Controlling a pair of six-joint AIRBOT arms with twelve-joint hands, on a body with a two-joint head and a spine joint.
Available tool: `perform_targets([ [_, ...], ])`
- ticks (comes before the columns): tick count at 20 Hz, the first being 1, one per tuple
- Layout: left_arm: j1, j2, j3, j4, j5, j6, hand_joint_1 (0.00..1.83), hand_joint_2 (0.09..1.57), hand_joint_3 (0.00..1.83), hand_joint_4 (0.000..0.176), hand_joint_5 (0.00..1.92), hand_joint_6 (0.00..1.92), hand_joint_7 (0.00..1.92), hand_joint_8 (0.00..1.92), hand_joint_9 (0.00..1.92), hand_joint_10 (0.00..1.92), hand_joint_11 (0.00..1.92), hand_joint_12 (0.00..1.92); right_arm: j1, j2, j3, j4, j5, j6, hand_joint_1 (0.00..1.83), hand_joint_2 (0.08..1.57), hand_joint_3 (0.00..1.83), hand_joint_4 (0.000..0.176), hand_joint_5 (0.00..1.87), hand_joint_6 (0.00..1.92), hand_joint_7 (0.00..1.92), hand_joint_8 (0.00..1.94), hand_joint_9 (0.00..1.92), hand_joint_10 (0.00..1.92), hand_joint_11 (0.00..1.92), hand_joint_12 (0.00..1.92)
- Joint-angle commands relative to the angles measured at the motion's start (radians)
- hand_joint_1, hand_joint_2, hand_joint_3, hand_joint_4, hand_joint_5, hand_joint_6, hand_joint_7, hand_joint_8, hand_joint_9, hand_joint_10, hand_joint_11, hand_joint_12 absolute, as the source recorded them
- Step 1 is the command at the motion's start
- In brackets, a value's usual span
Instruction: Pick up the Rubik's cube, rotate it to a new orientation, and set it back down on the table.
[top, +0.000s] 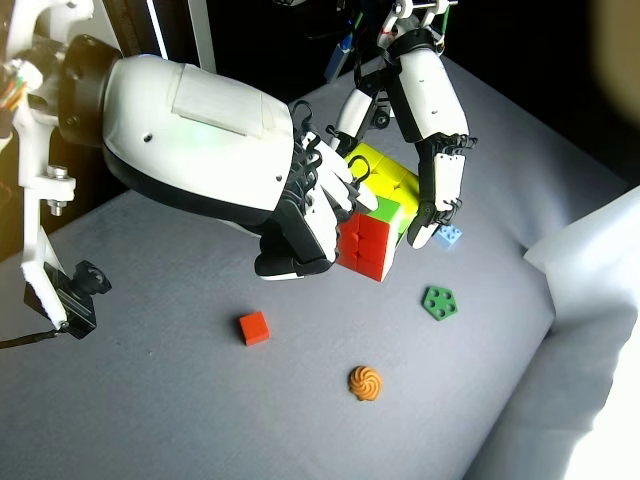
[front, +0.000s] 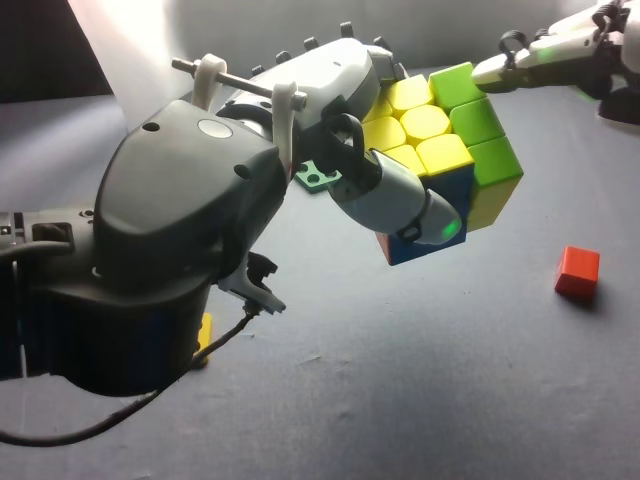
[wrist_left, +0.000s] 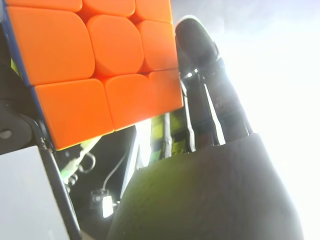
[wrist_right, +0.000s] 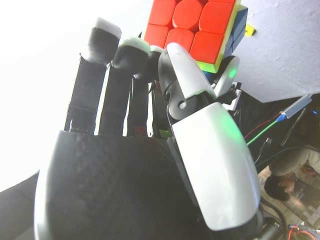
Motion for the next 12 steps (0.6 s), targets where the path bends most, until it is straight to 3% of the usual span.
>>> perform_targets([
  [1, -0.023, 0.000, 0.002, 0.089, -0.028, -0.017, 1.23, 1.14, 0.00, 0.000, 1.02, 0.81, 0.85, 1.33, 0.76, 1.14, 0.57, 1.45, 0.003, -0.004, -0.003, 0.024, -0.003, -0.003, 1.22, 1.40, 0.00, 0.000, 0.31, 0.00, 0.50, 1.82, 0.75, 1.92, 0.77, 1.92],
  [3, -0.023, 0.000, 0.002, 0.089, -0.028, -0.017, 1.24, 1.14, 0.00, 0.000, 1.06, 0.72, 0.84, 1.37, 0.74, 1.17, 0.52, 1.54, -0.010, -0.012, -0.003, 0.025, -0.005, -0.003, 1.21, 1.41, 0.01, 0.000, 0.31, 0.00, 0.49, 1.84, 0.77, 1.92, 0.78, 1.92],
  [7, -0.023, 0.000, 0.002, 0.089, -0.028, -0.017, 1.24, 1.14, 0.00, 0.000, 1.05, 0.74, 0.86, 1.35, 0.73, 1.17, 0.48, 1.59, -0.026, -0.025, -0.002, 0.025, -0.013, -0.003, 1.22, 1.40, 0.00, 0.000, 0.32, 0.02, 0.50, 1.82, 0.75, 1.92, 0.78, 1.92],
  [10, -0.023, 0.000, 0.002, 0.089, -0.028, -0.017, 1.24, 1.14, 0.00, 0.000, 1.05, 0.73, 0.85, 1.36, 0.74, 1.16, 0.52, 1.54, -0.025, -0.030, -0.002, 0.033, -0.013, -0.003, 1.22, 1.40, 0.00, 0.000, 0.33, 0.01, 0.49, 1.82, 0.66, 1.92, 0.71, 1.92],
  [11, -0.023, 0.000, 0.001, 0.089, -0.028, -0.017, 1.25, 1.12, 0.00, 0.000, 1.09, 0.67, 0.88, 1.31, 0.78, 1.12, 0.57, 1.48, -0.025, -0.033, -0.002, 0.034, -0.015, -0.004, 1.22, 1.40, 0.00, 0.000, 0.43, 0.05, 0.49, 1.83, 0.63, 1.92, 0.69, 1.92],
  [12, -0.023, 0.000, 0.001, 0.089, -0.027, -0.017, 1.25, 1.12, 0.00, 0.000, 1.10, 0.65, 0.88, 1.32, 0.77, 1.12, 0.54, 1.51, -0.022, -0.037, 0.000, 0.034, -0.018, -0.004, 1.21, 1.41, 0.01, 0.000, 0.38, 0.02, 0.47, 1.85, 0.64, 1.92, 0.70, 1.92],
])
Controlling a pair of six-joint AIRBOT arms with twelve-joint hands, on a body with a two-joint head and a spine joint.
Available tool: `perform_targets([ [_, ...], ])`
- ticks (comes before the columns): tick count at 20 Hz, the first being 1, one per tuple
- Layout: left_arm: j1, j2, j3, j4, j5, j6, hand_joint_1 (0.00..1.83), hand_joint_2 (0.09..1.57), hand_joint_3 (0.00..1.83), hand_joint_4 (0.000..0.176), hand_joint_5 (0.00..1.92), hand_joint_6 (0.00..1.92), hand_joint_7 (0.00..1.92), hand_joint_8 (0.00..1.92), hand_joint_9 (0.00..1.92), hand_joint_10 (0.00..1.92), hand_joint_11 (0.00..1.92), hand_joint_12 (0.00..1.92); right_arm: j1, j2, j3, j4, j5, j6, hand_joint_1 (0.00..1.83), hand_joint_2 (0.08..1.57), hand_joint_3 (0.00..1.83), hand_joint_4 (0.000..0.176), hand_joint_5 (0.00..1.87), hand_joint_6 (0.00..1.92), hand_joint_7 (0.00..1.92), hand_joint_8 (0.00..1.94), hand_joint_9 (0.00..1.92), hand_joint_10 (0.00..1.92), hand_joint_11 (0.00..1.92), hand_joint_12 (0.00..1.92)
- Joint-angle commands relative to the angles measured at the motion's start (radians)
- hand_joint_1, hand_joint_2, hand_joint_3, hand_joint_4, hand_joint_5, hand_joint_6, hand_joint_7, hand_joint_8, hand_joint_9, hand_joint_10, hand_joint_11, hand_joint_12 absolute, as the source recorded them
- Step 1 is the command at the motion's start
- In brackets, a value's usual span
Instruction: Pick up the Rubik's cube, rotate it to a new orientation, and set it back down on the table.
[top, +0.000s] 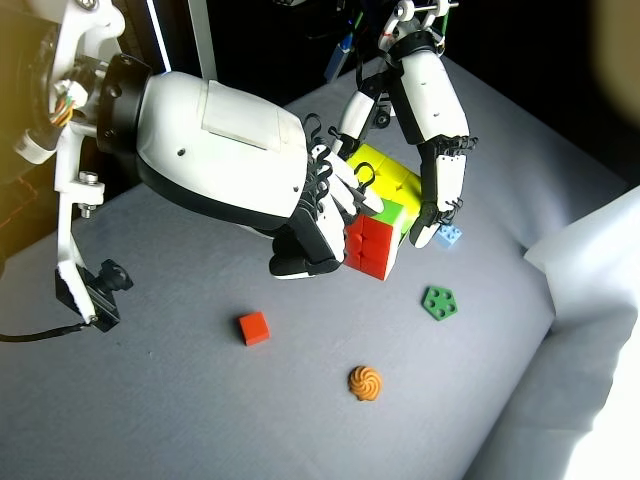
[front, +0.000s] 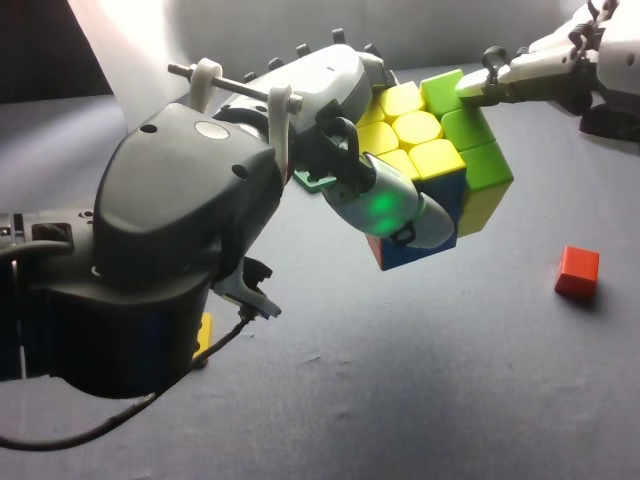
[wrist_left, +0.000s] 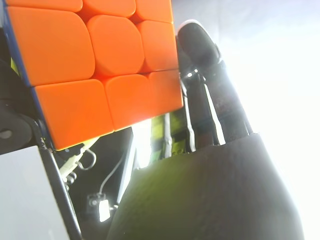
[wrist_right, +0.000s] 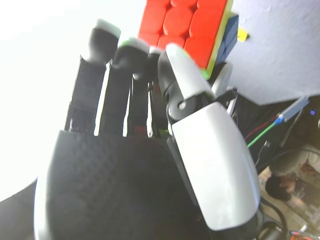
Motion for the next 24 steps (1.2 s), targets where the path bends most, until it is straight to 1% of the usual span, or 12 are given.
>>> perform_targets([
  [1, -0.024, 0.000, 0.000, 0.113, -0.015, -0.026, 1.24, 1.13, 0.00, 0.000, 1.06, 0.72, 0.87, 1.32, 0.76, 1.12, 0.53, 1.53, 0.011, -0.008, 0.002, 0.015, 0.006, -0.004, 1.21, 1.41, 0.00, 0.000, 0.30, 0.00, 0.48, 1.85, 0.68, 1.92, 0.72, 1.92],
  [2, -0.024, 0.000, 0.000, 0.113, -0.015, -0.026, 1.23, 1.14, 0.00, 0.000, 1.04, 0.77, 0.85, 1.34, 0.75, 1.12, 0.51, 1.53, 0.021, -0.011, 0.003, 0.015, 0.004, -0.004, 1.23, 1.40, 0.00, 0.000, 0.27, 0.00, 0.51, 1.81, 0.72, 1.92, 0.74, 1.92],
  [4, -0.024, 0.000, 0.001, 0.113, -0.015, -0.026, 1.24, 1.14, 0.00, 0.000, 1.06, 0.73, 0.85, 1.35, 0.73, 1.13, 0.47, 1.58, 0.033, -0.016, 0.003, 0.015, -0.001, -0.004, 1.23, 1.40, 0.00, 0.000, 0.30, 0.01, 0.51, 1.80, 0.74, 1.92, 0.76, 1.92],
  [6, -0.024, 0.000, 0.001, 0.113, -0.015, -0.026, 1.24, 1.13, 0.00, 0.000, 1.07, 0.70, 0.87, 1.33, 0.76, 1.14, 0.54, 1.53, 0.040, -0.022, 0.005, 0.015, -0.007, -0.004, 1.22, 1.40, 0.00, 0.000, 0.35, 0.01, 0.50, 1.83, 0.81, 1.92, 0.83, 1.92],
  [8, -0.024, 0.000, 0.001, 0.113, -0.015, -0.026, 1.25, 1.13, 0.00, 0.000, 1.07, 0.70, 0.87, 1.35, 0.75, 1.19, 0.50, 1.59, 0.045, -0.028, 0.010, 0.015, -0.011, -0.004, 1.23, 1.40, 0.00, 0.000, 0.33, 0.00, 0.50, 1.82, 0.80, 1.92, 0.84, 1.92],
  [11, -0.024, 0.000, 0.001, 0.113, -0.015, -0.026, 1.24, 1.13, 0.00, 0.000, 1.06, 0.71, 0.86, 1.36, 0.73, 1.19, 0.48, 1.58, 0.049, -0.033, 0.015, 0.015, -0.017, -0.004, 1.23, 1.40, 0.00, 0.000, 0.32, 0.00, 0.51, 1.81, 0.78, 1.92, 0.80, 1.92],
  [14, -0.024, 0.000, 0.001, 0.113, -0.015, -0.026, 1.23, 1.14, 0.00, 0.000, 1.02, 0.81, 0.84, 1.35, 0.73, 1.16, 0.53, 1.53, 0.052, -0.034, 0.021, 0.015, -0.019, -0.004, 1.23, 1.40, 0.00, 0.000, 0.33, 0.00, 0.51, 1.81, 0.78, 1.92, 0.79, 1.92],
  [15, -0.024, 0.000, 0.001, 0.113, -0.015, -0.026, 1.23, 1.14, 0.00, 0.000, 1.05, 0.76, 0.85, 1.34, 0.75, 1.12, 0.56, 1.49, 0.053, -0.035, 0.023, 0.015, -0.019, -0.004, 1.23, 1.40, 0.00, 0.000, 0.33, 0.00, 0.51, 1.81, 0.78, 1.92, 0.79, 1.92],
  [17, -0.024, 0.000, 0.000, 0.113, -0.015, -0.026, 1.24, 1.13, 0.00, 0.000, 1.08, 0.69, 0.87, 1.32, 0.76, 1.11, 0.53, 1.52, 0.054, -0.039, 0.030, 0.015, -0.022, -0.004, 1.23, 1.39, 0.00, 0.000, 0.32, 0.00, 0.52, 1.79, 0.75, 1.92, 0.77, 1.92],
  [20, -0.024, 0.000, 0.000, 0.113, -0.015, -0.026, 1.24, 1.14, 0.00, 0.000, 1.04, 0.76, 0.84, 1.37, 0.74, 1.16, 0.53, 1.55, 0.054, -0.041, 0.040, 0.019, -0.023, -0.004, 1.22, 1.40, 0.00, 0.000, 0.27, 0.00, 0.50, 1.83, 0.76, 1.92, 0.78, 1.92],
  [21, -0.024, 0.000, 0.000, 0.113, -0.015, -0.026, 1.24, 1.14, 0.00, 0.000, 1.03, 0.75, 0.84, 1.38, 0.72, 1.16, 0.48, 1.59, 0.053, -0.041, 0.041, 0.020, -0.023, -0.004, 1.22, 1.40, 0.00, 0.000, 0.29, 0.01, 0.50, 1.82, 0.76, 1.92, 0.77, 1.92],
  [24, -0.024, 0.000, -0.001, 0.113, -0.015, -0.026, 1.25, 1.14, 0.00, 0.000, 1.07, 0.68, 0.84, 1.39, 0.72, 1.21, 0.51, 1.58, 0.047, -0.041, 0.041, 0.020, -0.023, -0.004, 1.22, 1.40, 0.00, 0.000, 0.33, 0.01, 0.51, 1.81, 0.75, 1.92, 0.76, 1.92],
])
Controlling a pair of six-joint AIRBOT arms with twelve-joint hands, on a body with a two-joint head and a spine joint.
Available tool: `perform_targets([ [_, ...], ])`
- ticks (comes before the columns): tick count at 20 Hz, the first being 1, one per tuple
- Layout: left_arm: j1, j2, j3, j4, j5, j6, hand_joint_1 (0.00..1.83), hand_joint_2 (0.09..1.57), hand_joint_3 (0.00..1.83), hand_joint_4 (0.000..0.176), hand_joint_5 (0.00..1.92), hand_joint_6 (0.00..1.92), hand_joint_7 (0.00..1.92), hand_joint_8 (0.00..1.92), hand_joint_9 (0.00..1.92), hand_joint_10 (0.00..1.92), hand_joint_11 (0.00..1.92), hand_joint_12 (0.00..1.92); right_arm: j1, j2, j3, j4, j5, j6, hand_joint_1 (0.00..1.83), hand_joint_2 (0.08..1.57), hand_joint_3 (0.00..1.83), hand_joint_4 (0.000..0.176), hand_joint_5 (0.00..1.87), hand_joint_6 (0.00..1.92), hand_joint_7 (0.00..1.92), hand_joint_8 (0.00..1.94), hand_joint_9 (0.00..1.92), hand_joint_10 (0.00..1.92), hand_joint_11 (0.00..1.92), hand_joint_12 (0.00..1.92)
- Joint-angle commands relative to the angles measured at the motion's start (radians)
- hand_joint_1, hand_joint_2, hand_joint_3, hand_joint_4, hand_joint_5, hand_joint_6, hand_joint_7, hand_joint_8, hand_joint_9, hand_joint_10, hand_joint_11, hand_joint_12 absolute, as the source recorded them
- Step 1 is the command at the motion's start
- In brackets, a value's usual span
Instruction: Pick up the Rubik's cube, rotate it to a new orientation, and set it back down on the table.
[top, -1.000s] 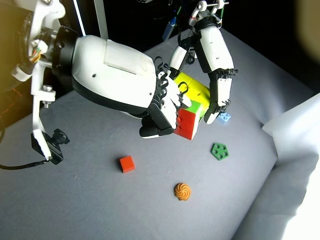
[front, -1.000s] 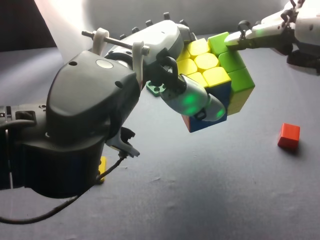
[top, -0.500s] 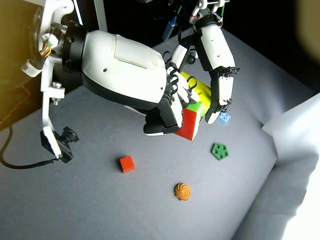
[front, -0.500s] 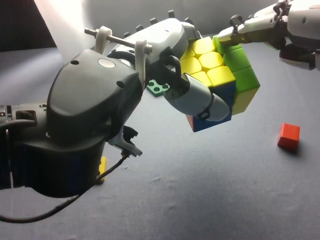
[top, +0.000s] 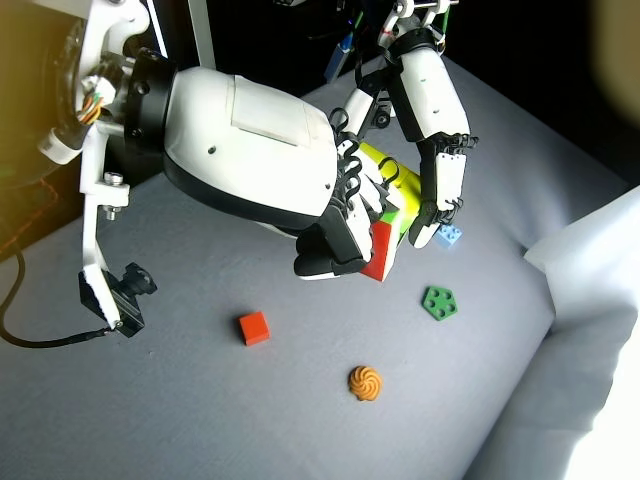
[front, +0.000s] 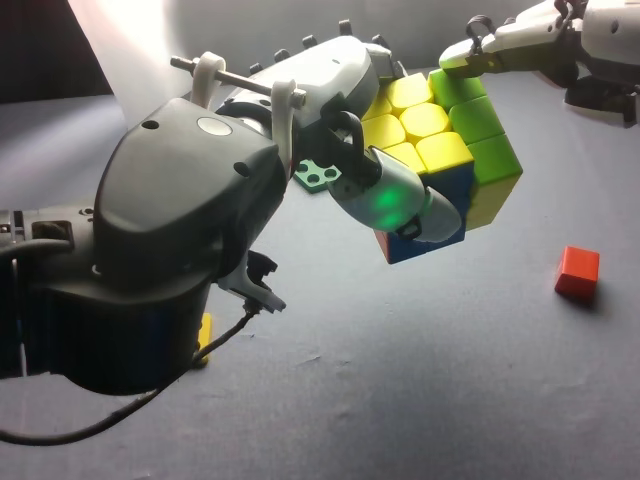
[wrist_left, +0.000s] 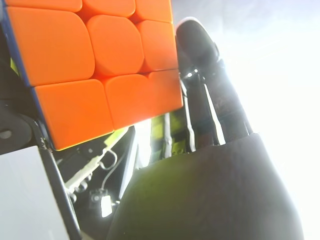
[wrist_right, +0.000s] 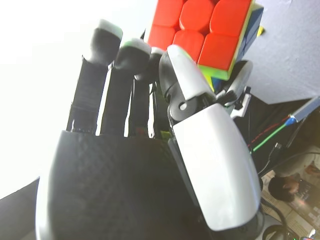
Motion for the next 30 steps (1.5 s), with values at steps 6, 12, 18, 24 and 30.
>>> perform_targets([
  [6, -0.020, 0.000, -0.002, 0.092, -0.024, -0.017, 1.23, 1.14, 0.00, 0.000, 1.03, 0.77, 0.86, 1.34, 0.74, 1.16, 0.53, 1.54, 0.000, -0.002, 0.003, 0.022, 0.002, -0.004, 1.22, 1.40, 0.00, 0.000, 0.32, 0.01, 0.50, 1.83, 0.79, 1.92, 0.81, 1.92],
  [12, -0.020, 0.000, -0.002, 0.092, -0.024, -0.017, 1.23, 1.14, 0.00, 0.000, 1.02, 0.79, 0.87, 1.32, 0.78, 1.11, 0.58, 1.48, -0.013, -0.004, 0.004, 0.022, 0.002, -0.004, 1.22, 1.40, 0.00, 0.000, 0.27, 0.00, 0.50, 1.83, 0.77, 1.92, 0.78, 1.92],
  [18, -0.019, 0.001, -0.002, 0.092, -0.024, -0.017, 1.23, 1.14, 0.00, 0.000, 1.03, 0.81, 0.85, 1.33, 0.74, 1.19, 0.53, 1.52, -0.022, -0.007, 0.004, 0.022, 0.003, -0.004, 1.23, 1.40, 0.00, 0.000, 0.28, 0.01, 0.51, 1.82, 0.76, 1.92, 0.77, 1.92],
  [24, -0.019, 0.001, -0.002, 0.090, -0.024, -0.016, 1.35, 1.17, 0.00, 0.000, 0.96, 0.85, 0.82, 1.30, 0.73, 1.47, 0.53, 1.55, -0.029, -0.007, 0.004, 0.023, 0.002, -0.004, 1.23, 1.40, 0.00, 0.000, 0.31, 0.01, 0.51, 1.81, 0.78, 1.92, 0.77, 1.92],
  [30, -0.019, 0.001, -0.002, 0.090, -0.024, -0.014, 1.24, 1.13, 0.00, 0.000, 1.07, 0.72, 0.86, 1.32, 0.74, 1.15, 0.51, 1.56, -0.039, -0.007, 0.004, 0.028, 0.002, -0.003, 1.22, 1.40, 0.00, 0.000, 0.30, 0.00, 0.50, 1.82, 0.78, 1.92, 0.78, 1.92],
])
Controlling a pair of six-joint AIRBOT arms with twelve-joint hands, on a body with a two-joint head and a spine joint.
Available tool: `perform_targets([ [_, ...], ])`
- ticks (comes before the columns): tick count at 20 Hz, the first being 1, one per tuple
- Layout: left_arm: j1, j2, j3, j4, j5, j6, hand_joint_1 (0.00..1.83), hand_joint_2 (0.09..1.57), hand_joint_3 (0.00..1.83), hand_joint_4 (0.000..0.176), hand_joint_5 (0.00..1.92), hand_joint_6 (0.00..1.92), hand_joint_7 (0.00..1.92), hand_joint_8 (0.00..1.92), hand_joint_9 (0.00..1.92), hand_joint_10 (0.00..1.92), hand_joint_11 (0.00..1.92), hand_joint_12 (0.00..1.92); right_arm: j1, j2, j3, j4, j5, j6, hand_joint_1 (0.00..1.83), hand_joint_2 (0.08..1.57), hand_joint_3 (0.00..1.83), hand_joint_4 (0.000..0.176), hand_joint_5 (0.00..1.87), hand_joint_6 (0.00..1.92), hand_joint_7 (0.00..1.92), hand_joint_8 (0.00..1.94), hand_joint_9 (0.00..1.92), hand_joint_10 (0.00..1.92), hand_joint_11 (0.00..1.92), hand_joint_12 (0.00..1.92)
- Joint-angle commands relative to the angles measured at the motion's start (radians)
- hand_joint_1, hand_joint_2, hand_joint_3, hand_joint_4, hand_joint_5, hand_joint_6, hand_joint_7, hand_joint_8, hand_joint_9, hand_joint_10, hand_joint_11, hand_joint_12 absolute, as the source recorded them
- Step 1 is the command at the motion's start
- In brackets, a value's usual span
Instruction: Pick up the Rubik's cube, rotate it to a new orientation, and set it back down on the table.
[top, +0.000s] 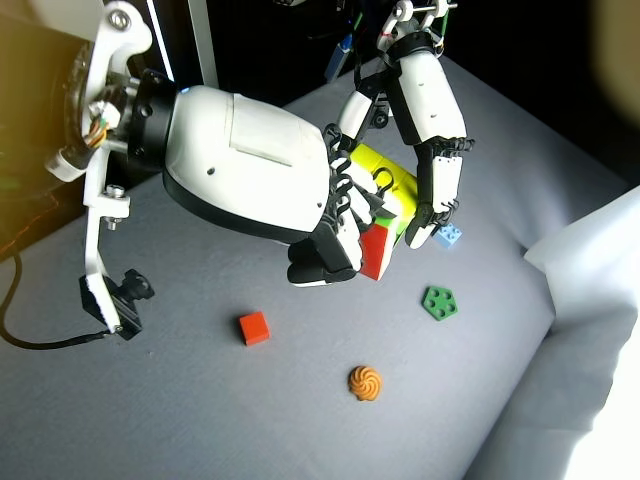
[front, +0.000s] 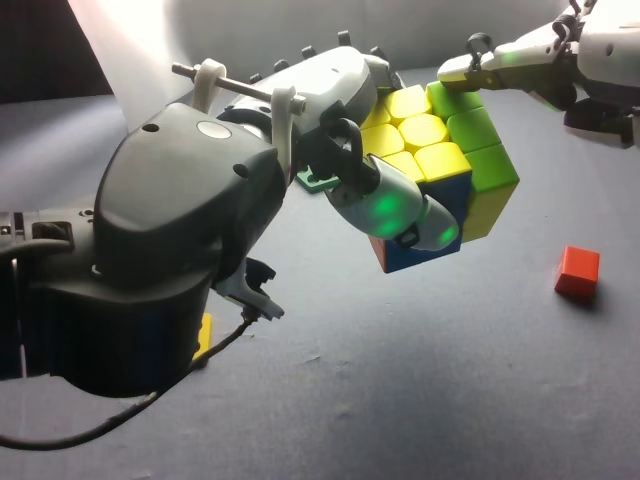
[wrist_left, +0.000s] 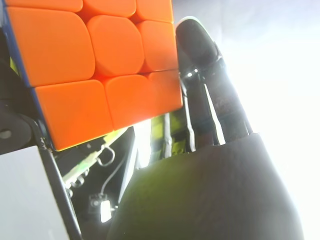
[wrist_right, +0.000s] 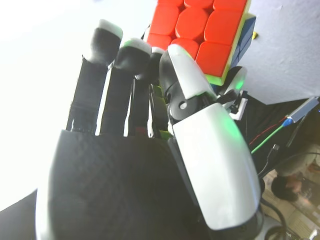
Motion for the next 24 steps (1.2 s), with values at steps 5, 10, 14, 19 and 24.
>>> perform_targets([
  [5, -0.020, 0.001, -0.001, 0.114, -0.028, -0.025, 1.24, 1.13, 0.00, 0.000, 1.06, 0.73, 0.87, 1.32, 0.75, 1.15, 0.49, 1.58, 0.000, -0.001, 0.001, 0.009, 0.005, -0.005, 1.21, 1.41, 0.00, 0.000, 0.29, 0.01, 0.49, 1.84, 0.80, 1.92, 0.79, 1.92],
  [10, -0.021, 0.001, -0.002, 0.114, -0.028, -0.025, 1.23, 1.13, 0.00, 0.000, 1.05, 0.76, 0.87, 1.31, 0.75, 1.12, 0.49, 1.57, -0.008, -0.002, 0.001, 0.009, 0.005, -0.005, 1.22, 1.40, 0.00, 0.000, 0.30, 0.01, 0.50, 1.82, 0.78, 1.92, 0.77, 1.92],
  [14, -0.021, 0.002, -0.002, 0.114, -0.028, -0.025, 1.23, 1.14, 0.00, 0.000, 1.04, 0.77, 0.86, 1.33, 0.73, 1.15, 0.49, 1.60, -0.020, -0.006, 0.001, 0.009, 0.005, -0.005, 1.23, 1.39, 0.00, 0.000, 0.31, 0.00, 0.52, 1.79, 0.78, 1.92, 0.79, 1.92],
  [19, -0.021, 0.003, -0.002, 0.114, -0.028, -0.025, 1.24, 1.13, 0.00, 0.000, 1.04, 0.75, 0.88, 1.32, 0.74, 1.17, 0.50, 1.60, -0.014, -0.006, 0.001, 0.010, 0.005, -0.005, 1.22, 1.40, 0.00, 0.000, 0.29, 0.00, 0.51, 1.81, 0.76, 1.92, 0.78, 1.92],
  [24, -0.020, 0.007, -0.003, 0.115, -0.020, -0.025, 1.23, 1.13, 0.00, 0.000, 1.05, 0.76, 0.89, 1.27, 0.76, 1.11, 0.46, 1.59, 0.095, 0.014, 0.001, 0.010, 0.028, 0.011, 1.22, 1.40, 0.00, 0.000, 0.34, 0.00, 0.50, 1.82, 0.77, 1.92, 0.78, 1.92],
])
